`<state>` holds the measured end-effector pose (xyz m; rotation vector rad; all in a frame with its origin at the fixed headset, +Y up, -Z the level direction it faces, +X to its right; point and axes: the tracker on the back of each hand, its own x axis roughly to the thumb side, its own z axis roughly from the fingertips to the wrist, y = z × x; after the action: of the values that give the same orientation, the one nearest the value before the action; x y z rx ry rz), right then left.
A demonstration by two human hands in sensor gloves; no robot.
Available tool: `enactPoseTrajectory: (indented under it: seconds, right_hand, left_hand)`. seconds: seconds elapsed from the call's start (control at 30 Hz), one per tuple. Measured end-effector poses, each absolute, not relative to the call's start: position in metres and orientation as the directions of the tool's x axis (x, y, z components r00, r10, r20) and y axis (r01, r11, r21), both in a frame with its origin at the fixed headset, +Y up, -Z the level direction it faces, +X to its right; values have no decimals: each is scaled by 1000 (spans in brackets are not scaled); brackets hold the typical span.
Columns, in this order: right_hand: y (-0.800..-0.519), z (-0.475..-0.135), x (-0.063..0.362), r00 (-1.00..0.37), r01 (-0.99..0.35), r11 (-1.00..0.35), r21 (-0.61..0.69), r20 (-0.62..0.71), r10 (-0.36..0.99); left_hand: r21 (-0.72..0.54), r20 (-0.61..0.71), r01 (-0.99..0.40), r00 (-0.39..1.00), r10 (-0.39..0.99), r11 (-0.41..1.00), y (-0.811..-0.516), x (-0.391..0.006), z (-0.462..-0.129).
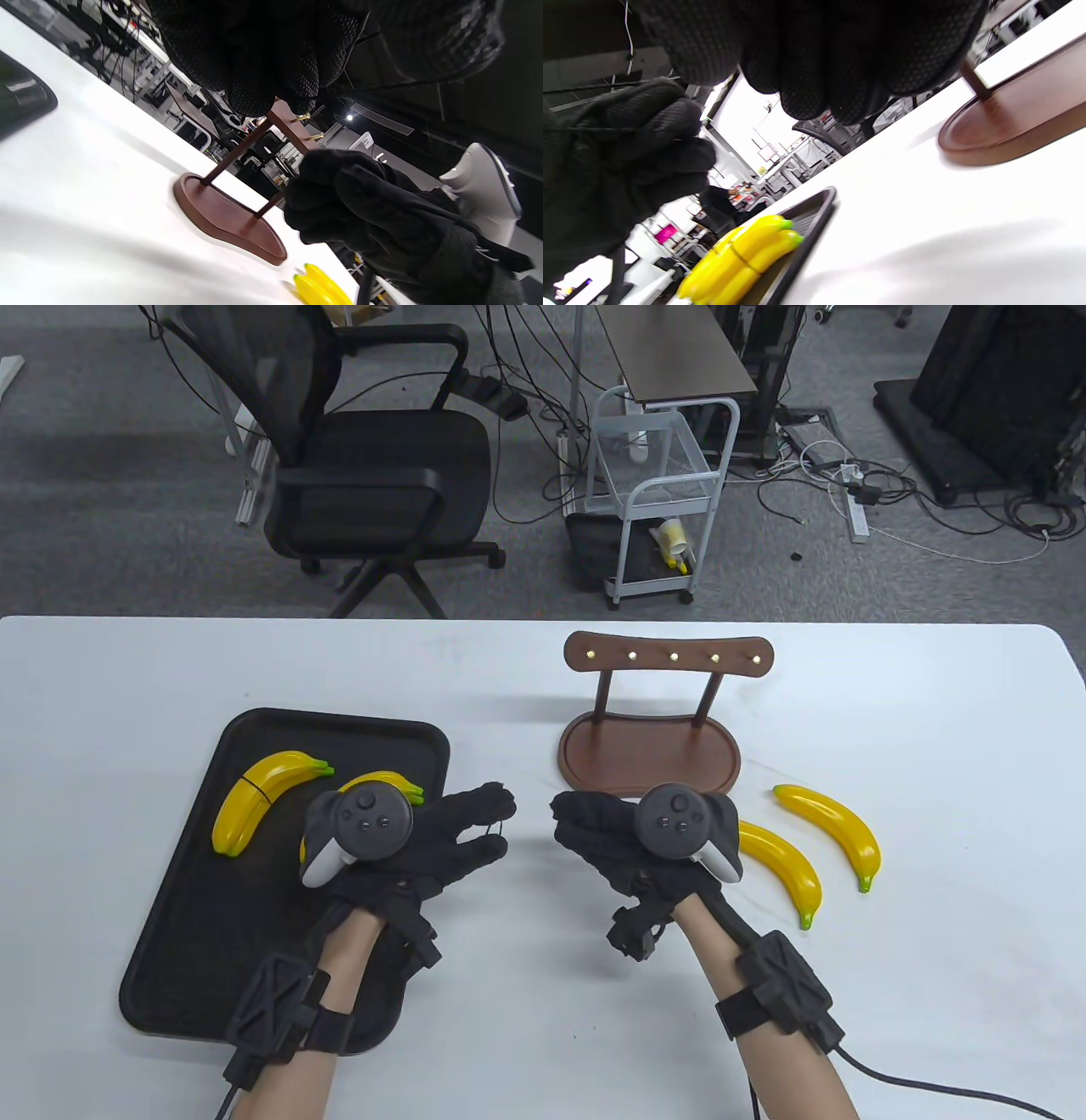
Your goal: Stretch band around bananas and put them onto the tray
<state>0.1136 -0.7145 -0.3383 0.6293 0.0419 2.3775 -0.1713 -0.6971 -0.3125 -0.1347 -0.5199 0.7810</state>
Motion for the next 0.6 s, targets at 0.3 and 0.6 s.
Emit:
enactPoseTrajectory:
  seconds: [0.3, 0.6]
  right_hand:
    - [-704, -349, 176, -789, -527, -849, 28, 356, 501]
    - [-721, -348, 247, -889, -432, -901, -49, 193, 415]
  left_hand:
    - [-278, 370, -599, 655, 659, 751, -708, -175, -316]
    - [-282, 357, -600, 659, 663, 749, -714, -177, -317]
